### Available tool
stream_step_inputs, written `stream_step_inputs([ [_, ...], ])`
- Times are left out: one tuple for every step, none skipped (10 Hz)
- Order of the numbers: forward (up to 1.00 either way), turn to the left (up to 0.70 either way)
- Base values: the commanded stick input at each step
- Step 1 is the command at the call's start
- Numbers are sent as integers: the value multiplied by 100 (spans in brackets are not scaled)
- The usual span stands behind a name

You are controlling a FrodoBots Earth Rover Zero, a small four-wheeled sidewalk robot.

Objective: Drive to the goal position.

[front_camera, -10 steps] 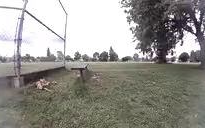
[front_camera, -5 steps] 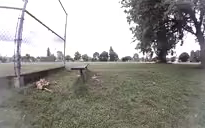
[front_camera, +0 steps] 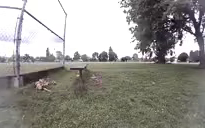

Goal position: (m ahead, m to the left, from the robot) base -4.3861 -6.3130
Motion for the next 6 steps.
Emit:
stream_step_inputs([
  [0, -70],
  [0, -70],
  [0, -70],
  [0, -70],
  [0, -70],
  [0, -70],
])
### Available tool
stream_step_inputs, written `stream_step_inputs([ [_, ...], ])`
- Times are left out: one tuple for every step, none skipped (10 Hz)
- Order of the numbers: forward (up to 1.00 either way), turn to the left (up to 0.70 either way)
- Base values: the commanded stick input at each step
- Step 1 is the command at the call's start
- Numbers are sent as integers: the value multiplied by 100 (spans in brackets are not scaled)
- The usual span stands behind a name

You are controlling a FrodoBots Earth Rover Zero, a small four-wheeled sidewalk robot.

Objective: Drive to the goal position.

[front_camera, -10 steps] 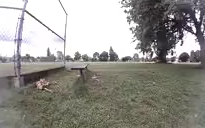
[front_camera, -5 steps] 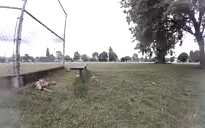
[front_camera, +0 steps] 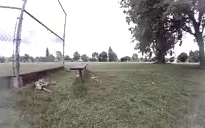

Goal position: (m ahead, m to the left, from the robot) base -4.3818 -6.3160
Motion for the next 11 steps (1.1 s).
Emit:
stream_step_inputs([
  [0, -70],
  [0, -70],
  [0, -70],
  [0, -70],
  [0, -70],
  [0, -70],
  [0, -70],
  [0, -70],
  [0, -70],
  [0, -70],
  [0, -70],
])
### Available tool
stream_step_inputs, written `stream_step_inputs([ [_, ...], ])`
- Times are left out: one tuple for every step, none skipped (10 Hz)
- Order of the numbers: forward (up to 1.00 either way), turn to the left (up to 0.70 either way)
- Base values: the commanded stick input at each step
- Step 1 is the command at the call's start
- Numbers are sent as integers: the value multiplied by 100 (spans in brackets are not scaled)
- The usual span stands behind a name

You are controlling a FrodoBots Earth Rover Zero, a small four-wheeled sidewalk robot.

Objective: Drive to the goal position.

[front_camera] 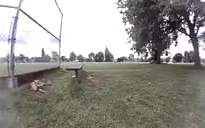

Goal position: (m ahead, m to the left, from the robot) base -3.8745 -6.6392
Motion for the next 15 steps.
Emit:
stream_step_inputs([
  [0, -70],
  [0, -70],
  [0, -70],
  [0, -70],
  [0, -70],
  [0, -70],
  [0, -70],
  [0, -70],
  [0, -70],
  [0, -70],
  [0, -70],
  [0, -70],
  [0, -70],
  [0, -70],
  [0, -70],
])
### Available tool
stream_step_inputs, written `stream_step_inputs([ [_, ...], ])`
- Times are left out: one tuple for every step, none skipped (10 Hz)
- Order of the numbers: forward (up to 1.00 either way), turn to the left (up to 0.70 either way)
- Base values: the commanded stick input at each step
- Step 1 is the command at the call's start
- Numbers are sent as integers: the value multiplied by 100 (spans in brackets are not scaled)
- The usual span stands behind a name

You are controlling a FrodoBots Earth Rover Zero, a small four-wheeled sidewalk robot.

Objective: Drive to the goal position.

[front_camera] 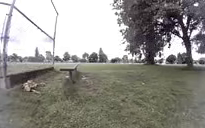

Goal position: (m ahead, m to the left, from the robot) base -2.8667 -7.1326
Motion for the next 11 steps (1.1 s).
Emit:
stream_step_inputs([
  [0, -70],
  [0, -70],
  [0, -70],
  [0, -70],
  [0, -70],
  [0, -70],
  [0, -70],
  [0, -70],
  [0, -70],
  [0, -70],
  [0, -70],
])
